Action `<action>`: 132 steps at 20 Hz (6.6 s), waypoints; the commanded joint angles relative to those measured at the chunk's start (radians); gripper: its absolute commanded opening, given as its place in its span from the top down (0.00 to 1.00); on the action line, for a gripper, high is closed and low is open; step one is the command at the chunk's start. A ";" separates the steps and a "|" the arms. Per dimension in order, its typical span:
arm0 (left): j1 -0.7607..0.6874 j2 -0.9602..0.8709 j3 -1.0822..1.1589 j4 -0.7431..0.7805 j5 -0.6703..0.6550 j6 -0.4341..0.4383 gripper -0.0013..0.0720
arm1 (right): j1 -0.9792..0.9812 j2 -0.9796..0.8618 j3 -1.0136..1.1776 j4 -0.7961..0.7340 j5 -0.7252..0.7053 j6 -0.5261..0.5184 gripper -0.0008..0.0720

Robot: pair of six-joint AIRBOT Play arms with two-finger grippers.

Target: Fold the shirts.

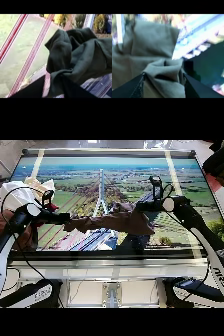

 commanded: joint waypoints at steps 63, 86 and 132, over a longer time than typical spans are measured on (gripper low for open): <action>0.464 0.708 0.612 -0.330 -0.171 0.150 0.97 | -0.252 0.677 0.458 0.402 0.493 -0.180 0.98; 0.027 -0.391 0.623 -0.219 0.295 0.130 0.13 | -0.275 -0.303 0.242 0.578 -0.172 -0.245 0.36; 0.351 -0.008 -0.471 -0.620 -0.005 0.262 0.97 | -0.632 0.507 -0.976 0.770 -0.064 0.056 0.38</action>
